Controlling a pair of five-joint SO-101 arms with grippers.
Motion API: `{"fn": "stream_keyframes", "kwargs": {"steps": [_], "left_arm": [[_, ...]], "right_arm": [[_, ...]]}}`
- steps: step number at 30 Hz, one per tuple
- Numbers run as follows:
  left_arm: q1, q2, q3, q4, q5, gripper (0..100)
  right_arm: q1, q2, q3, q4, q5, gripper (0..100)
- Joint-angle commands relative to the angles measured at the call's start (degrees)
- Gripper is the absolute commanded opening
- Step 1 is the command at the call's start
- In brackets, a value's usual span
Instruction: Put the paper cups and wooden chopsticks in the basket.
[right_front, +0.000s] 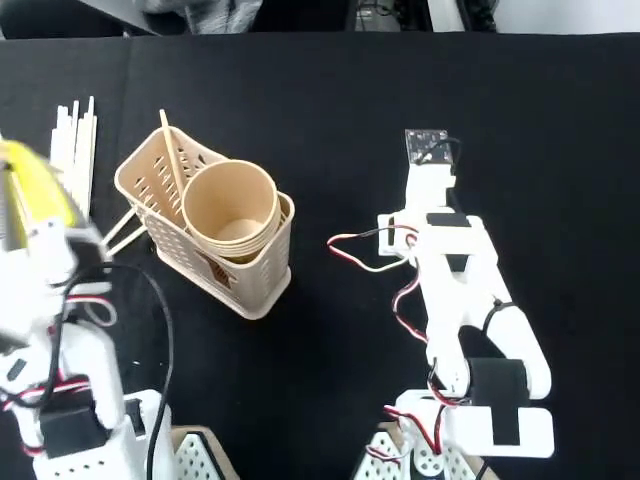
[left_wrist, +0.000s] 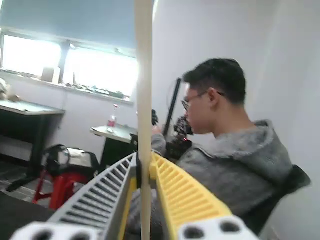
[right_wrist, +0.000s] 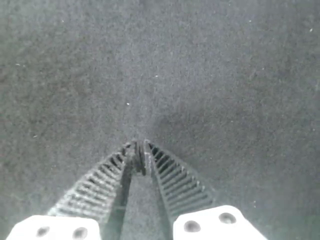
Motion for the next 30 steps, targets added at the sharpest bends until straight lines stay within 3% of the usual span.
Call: {"fn": "stream_keyframes", "kwargs": {"steps": [1,12,25,30], "left_arm": [[7.69,3.78,-3.3,1.85,0.7,3],[11.38,18.37,-3.56,4.57,0.53,3],[13.58,19.25,-0.84,5.19,-2.99,3],[13.32,19.25,0.13,6.77,-2.64,14]], "right_arm": [[-0.88,-1.27,-0.13,-0.79,-0.18,1.4],[-0.88,-1.27,-0.13,-0.79,-0.18,1.4],[-0.79,-1.27,-0.13,-0.79,-0.18,1.4],[-0.79,-1.27,-0.13,-0.79,-0.18,1.4]]}}
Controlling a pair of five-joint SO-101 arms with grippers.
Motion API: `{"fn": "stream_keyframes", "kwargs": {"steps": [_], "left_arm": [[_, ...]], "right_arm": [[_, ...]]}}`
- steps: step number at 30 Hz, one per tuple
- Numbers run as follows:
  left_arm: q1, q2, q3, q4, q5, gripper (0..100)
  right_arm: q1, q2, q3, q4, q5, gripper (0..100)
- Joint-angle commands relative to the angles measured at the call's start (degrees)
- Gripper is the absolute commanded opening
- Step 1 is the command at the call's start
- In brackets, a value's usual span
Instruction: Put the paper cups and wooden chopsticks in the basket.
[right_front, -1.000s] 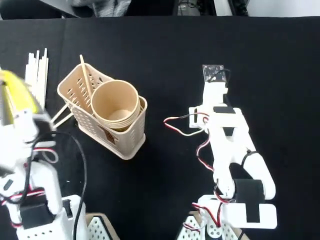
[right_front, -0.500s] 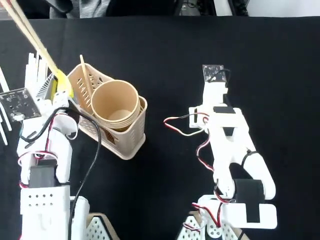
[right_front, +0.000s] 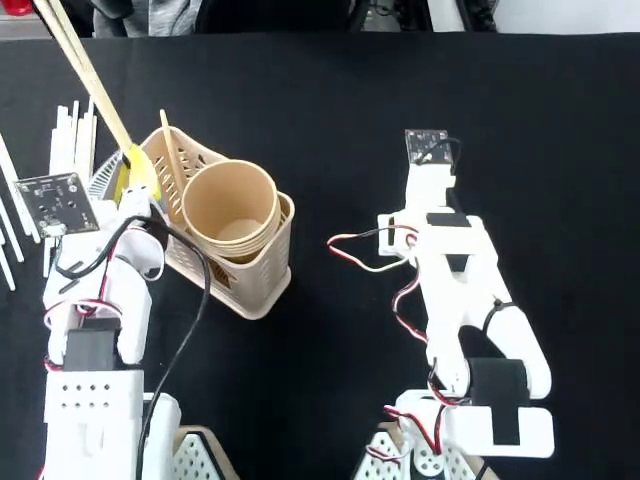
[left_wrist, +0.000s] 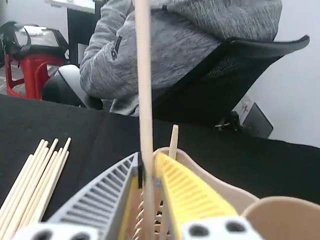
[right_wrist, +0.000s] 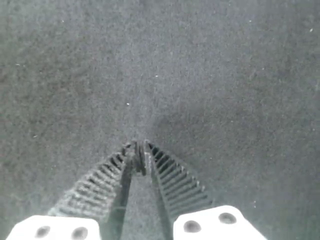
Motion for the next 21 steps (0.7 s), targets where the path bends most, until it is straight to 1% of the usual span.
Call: {"fn": "stream_keyframes", "kwargs": {"steps": [1,4,9,12,13,16,19,21], "left_arm": [[0.48,0.09,-1.54,3.6,-0.09,14],[0.57,0.26,-5.93,9.76,-0.26,15],[0.04,0.18,-13.41,17.76,-0.44,15],[-0.04,0.18,-17.89,22.24,-3.16,15],[-1.1,0.44,-19.56,23.74,-4.13,15],[-7.96,0.62,-24.31,28.04,-5.27,15],[-18.24,1.05,-27.3,31.12,-6.86,15],[-24.75,3.6,-28.79,32.18,-8.7,15]], "right_arm": [[-0.79,-1.27,-0.13,-0.79,-0.18,1.4],[-0.79,-1.27,-0.13,-0.79,-0.18,1.4],[-0.79,-1.27,-0.13,-0.79,-0.18,1.4],[-0.7,-1.27,-0.13,-0.79,-0.18,1.4],[-0.7,-1.27,-0.13,-0.79,-0.18,1.4],[-0.7,-1.27,-0.13,-0.79,-0.18,1.4],[-0.7,-1.27,-0.13,-0.79,-0.18,1.5],[-0.7,-1.27,-0.13,-0.79,-0.18,1.5]]}}
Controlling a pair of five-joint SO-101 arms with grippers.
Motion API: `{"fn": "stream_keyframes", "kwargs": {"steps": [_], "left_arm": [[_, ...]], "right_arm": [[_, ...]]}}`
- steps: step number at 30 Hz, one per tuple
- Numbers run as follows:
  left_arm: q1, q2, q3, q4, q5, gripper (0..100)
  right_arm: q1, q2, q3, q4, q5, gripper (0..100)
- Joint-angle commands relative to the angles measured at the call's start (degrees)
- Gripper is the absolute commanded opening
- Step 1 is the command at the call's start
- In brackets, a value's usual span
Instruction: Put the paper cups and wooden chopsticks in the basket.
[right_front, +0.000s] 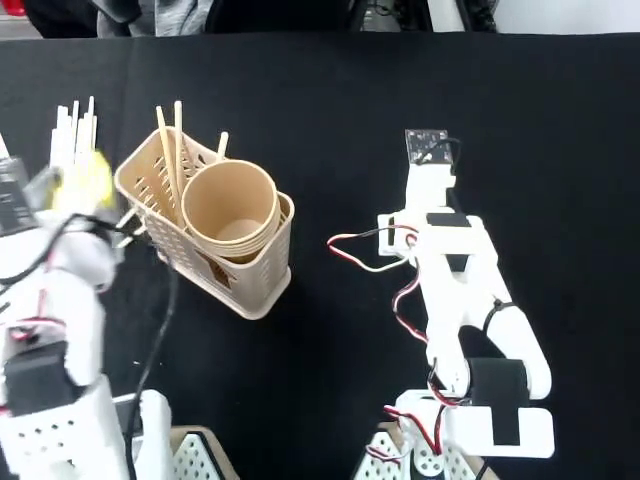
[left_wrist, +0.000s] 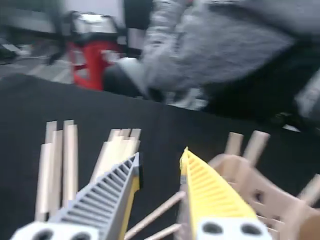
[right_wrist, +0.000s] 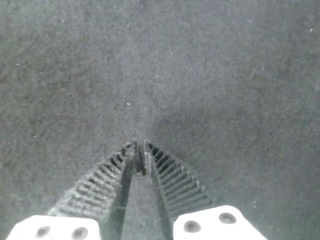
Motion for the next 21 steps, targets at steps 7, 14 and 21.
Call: {"fn": "stream_keyframes", "kwargs": {"steps": [7,14,21], "left_arm": [[-26.15,28.22,-12.7,2.29,-10.46,15],[-31.78,55.91,-28.26,2.29,-14.95,15],[-31.87,78.77,-43.91,2.2,-15.3,14]], "right_arm": [[-0.7,-1.27,-0.13,-0.79,-0.18,1.5],[-0.7,-1.27,-0.13,-0.79,-0.18,1.5],[-0.7,-1.27,-0.13,-0.79,-0.18,1.5]]}}
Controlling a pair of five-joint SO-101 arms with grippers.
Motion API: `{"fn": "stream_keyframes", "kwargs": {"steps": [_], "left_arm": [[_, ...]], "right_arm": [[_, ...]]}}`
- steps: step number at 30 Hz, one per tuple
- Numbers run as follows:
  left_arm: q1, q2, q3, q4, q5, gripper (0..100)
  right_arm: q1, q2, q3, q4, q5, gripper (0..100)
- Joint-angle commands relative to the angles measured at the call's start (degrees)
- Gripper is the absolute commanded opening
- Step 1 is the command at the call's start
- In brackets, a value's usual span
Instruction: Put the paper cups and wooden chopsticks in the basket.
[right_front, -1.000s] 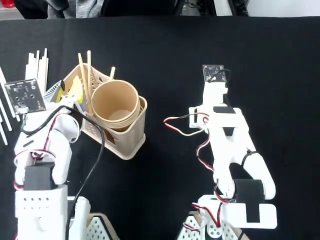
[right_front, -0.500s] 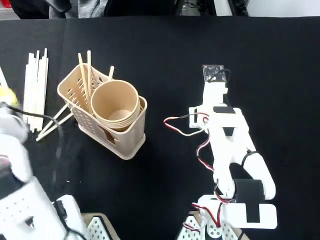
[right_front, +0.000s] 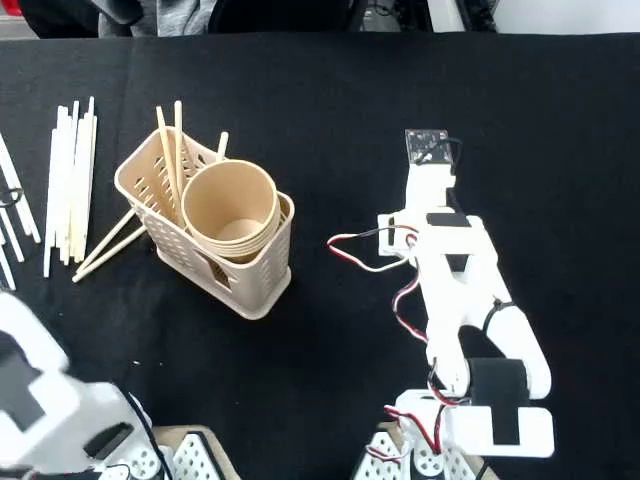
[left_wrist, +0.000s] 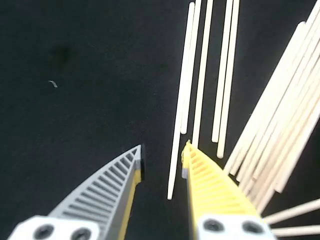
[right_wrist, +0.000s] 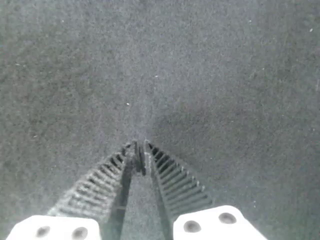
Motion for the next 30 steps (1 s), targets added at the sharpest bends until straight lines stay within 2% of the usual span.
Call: {"fn": "stream_keyframes", "kwargs": {"steps": [1,6,12,17,20,28,30], "left_arm": [[-0.31,13.54,-13.67,0.18,-0.26,14],[-0.57,29.36,-27.47,0.53,-0.18,14],[1.27,43.43,-43.91,7.74,-0.09,14],[1.63,49.58,-56.31,14.33,5.89,14],[1.71,52.04,-62.29,17.14,6.95,14],[1.98,59.69,-71.43,17.58,7.12,14],[2.15,61.01,-74.33,17.85,9.05,14]], "right_arm": [[-0.7,-1.27,-0.13,-0.79,-0.18,1.5],[-0.7,-1.27,-0.13,-0.97,-0.18,1.5],[-0.7,-1.27,-0.13,-0.97,-0.18,1.5],[-0.7,-1.27,-0.13,-0.97,-0.18,1.5],[-0.7,-1.27,-0.13,-0.97,-0.18,1.5],[-0.7,-1.27,-0.13,-0.97,-0.18,1.5],[-0.7,-1.27,-0.13,-0.97,-0.18,1.5]]}}
